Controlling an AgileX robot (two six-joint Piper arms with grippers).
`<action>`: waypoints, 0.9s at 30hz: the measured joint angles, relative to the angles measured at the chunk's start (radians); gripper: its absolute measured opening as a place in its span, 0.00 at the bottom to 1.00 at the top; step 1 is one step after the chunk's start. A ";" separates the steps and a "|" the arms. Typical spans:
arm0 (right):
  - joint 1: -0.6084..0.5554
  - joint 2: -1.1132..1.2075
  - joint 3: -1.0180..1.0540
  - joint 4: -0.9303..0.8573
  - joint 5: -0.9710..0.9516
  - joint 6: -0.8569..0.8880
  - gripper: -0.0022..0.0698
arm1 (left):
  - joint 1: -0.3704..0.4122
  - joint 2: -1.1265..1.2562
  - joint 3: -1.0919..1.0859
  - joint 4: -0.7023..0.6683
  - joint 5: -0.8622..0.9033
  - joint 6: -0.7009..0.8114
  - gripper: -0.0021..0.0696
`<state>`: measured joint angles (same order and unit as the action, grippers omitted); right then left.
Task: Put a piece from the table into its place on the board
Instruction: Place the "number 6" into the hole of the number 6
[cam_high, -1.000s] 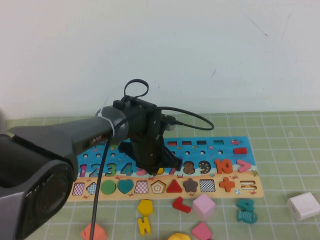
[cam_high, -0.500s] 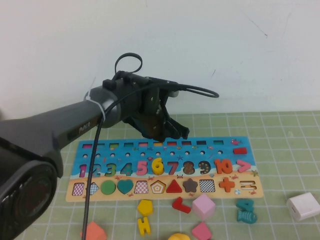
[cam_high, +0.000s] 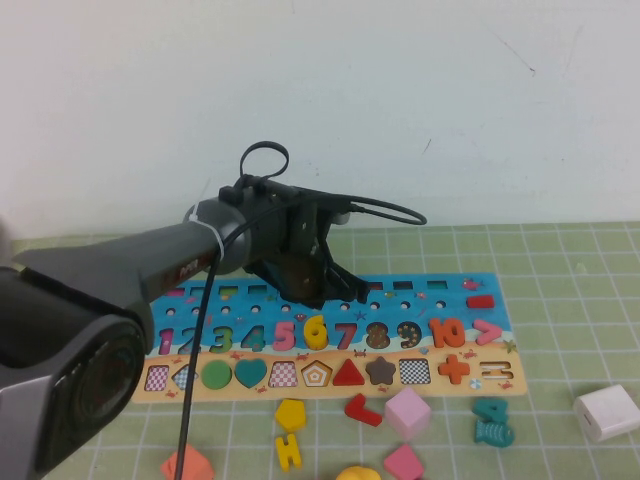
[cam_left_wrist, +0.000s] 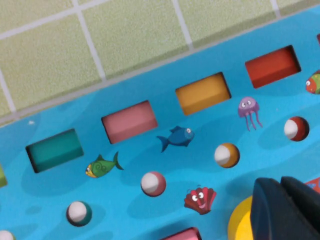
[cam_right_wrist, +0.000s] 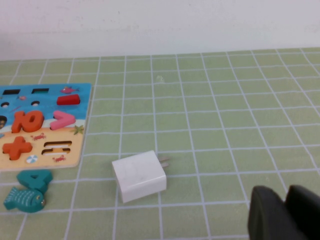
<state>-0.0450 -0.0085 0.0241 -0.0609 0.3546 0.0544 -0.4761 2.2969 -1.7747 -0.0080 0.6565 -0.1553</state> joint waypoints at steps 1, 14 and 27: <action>0.000 0.000 0.000 0.000 0.000 0.000 0.13 | 0.000 0.004 0.000 0.000 -0.002 0.000 0.03; 0.000 0.000 0.000 0.000 0.000 0.000 0.13 | 0.001 0.032 -0.002 -0.022 -0.002 0.000 0.03; 0.000 0.000 0.000 0.000 0.000 0.000 0.13 | 0.001 0.032 -0.058 0.008 -0.029 0.000 0.03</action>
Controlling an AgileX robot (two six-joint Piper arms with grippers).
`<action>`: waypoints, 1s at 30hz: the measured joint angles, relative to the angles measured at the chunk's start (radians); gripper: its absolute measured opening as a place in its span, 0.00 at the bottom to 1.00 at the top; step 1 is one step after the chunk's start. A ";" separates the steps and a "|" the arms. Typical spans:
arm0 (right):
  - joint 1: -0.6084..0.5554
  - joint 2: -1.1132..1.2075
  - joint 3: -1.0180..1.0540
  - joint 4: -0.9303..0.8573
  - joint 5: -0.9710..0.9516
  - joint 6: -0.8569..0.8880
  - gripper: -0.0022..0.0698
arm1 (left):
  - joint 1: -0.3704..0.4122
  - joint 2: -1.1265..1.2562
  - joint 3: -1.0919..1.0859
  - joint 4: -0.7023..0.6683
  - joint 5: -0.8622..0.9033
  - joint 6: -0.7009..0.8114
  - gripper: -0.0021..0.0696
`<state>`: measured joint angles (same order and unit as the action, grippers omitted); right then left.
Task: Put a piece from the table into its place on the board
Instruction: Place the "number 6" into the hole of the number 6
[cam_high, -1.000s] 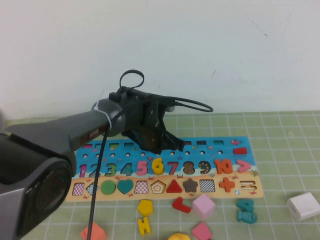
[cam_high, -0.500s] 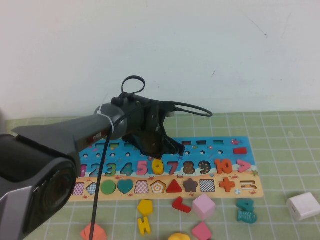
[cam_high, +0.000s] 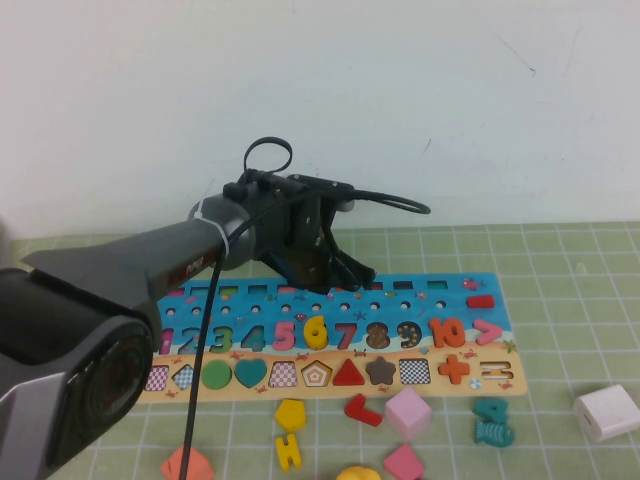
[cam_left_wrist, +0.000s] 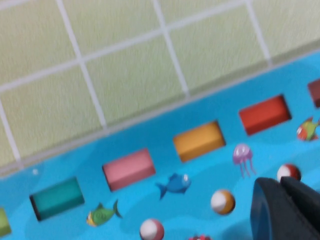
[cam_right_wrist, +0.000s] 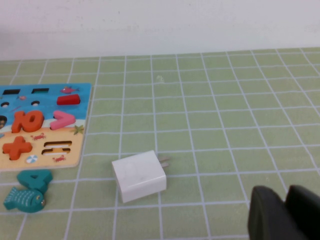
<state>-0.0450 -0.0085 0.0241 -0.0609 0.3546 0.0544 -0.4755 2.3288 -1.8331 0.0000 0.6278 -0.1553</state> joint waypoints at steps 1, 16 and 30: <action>0.000 0.000 0.000 0.000 0.000 0.000 0.13 | 0.000 0.000 -0.005 0.000 -0.005 0.000 0.03; 0.000 0.000 0.000 0.000 0.000 0.000 0.13 | 0.000 0.040 -0.012 0.030 0.035 0.000 0.03; 0.000 0.000 0.000 0.000 0.000 0.000 0.13 | 0.000 0.055 -0.014 0.036 0.090 0.001 0.03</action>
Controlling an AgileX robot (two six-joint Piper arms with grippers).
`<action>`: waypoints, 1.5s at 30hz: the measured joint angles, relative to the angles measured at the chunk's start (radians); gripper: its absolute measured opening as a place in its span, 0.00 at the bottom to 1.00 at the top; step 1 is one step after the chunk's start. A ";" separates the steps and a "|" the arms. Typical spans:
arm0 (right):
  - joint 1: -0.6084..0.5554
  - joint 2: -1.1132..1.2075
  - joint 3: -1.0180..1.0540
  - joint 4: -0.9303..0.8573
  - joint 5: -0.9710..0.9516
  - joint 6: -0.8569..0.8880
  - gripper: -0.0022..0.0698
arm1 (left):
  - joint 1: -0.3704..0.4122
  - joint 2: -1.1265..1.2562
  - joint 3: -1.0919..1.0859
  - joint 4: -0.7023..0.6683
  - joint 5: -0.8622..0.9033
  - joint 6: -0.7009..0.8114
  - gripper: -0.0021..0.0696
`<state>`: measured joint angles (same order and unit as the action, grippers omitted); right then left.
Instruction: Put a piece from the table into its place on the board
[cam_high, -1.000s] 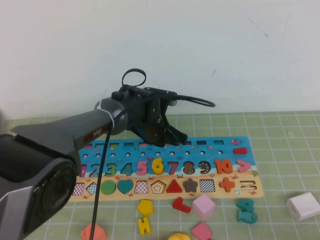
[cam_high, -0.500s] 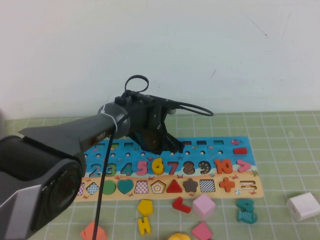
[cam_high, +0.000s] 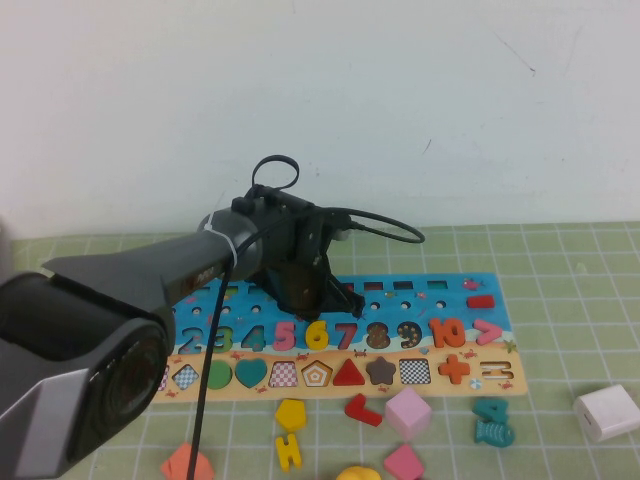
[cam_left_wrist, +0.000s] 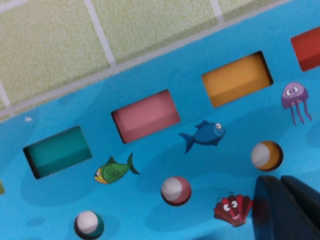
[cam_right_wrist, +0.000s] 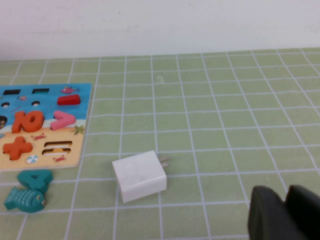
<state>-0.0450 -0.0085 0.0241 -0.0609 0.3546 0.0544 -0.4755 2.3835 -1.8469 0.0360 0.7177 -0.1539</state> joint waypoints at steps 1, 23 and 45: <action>0.000 0.000 0.000 0.000 0.000 0.000 0.13 | 0.000 0.000 0.000 0.002 0.000 0.000 0.03; 0.000 0.000 0.000 0.000 0.000 0.000 0.13 | -0.110 -0.607 0.376 0.198 -0.156 -0.044 0.03; 0.000 0.000 0.000 0.000 0.000 0.000 0.13 | -0.150 -1.515 1.137 0.202 -0.264 -0.141 0.03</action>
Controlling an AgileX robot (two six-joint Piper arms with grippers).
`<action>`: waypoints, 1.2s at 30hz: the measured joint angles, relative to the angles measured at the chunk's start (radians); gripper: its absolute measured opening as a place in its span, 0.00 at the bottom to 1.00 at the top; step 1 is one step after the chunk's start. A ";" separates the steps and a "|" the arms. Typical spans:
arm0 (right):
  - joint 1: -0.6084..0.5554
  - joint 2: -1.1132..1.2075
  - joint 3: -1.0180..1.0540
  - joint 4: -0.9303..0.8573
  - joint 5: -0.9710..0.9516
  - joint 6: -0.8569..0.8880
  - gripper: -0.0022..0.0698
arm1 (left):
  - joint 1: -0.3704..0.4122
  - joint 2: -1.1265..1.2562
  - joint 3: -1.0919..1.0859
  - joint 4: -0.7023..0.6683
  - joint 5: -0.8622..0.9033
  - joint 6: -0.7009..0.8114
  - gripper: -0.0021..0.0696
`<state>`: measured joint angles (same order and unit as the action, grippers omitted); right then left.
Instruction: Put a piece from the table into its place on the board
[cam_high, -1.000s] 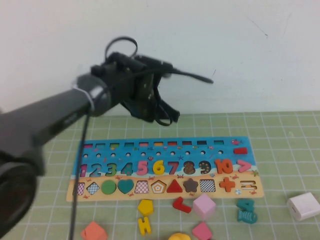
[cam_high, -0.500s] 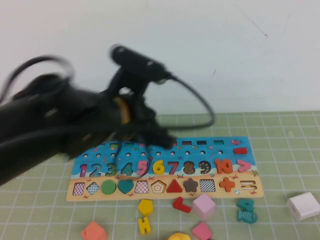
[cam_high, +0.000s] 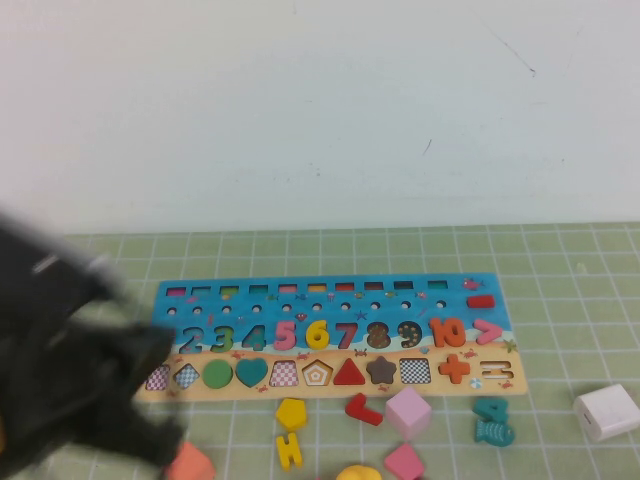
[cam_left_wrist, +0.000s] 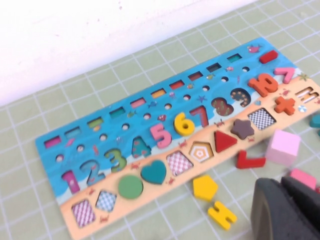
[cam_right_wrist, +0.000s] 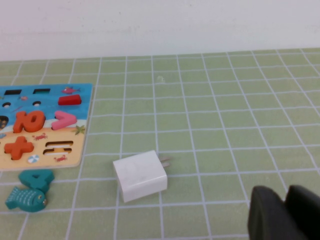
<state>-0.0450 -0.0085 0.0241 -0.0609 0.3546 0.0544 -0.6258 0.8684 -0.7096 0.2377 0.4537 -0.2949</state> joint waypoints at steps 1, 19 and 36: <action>0.000 0.000 0.000 0.000 0.000 0.000 0.13 | 0.000 -0.039 0.021 0.000 0.011 -0.005 0.03; 0.000 0.000 0.000 0.000 0.000 0.000 0.13 | 0.000 -0.618 0.197 -0.126 0.472 -0.045 0.03; 0.000 0.000 0.000 0.000 0.000 0.000 0.13 | 0.100 -0.694 0.364 -0.049 0.190 -0.071 0.03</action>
<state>-0.0450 -0.0085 0.0241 -0.0609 0.3546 0.0544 -0.5259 0.1747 -0.3453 0.1891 0.6440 -0.3664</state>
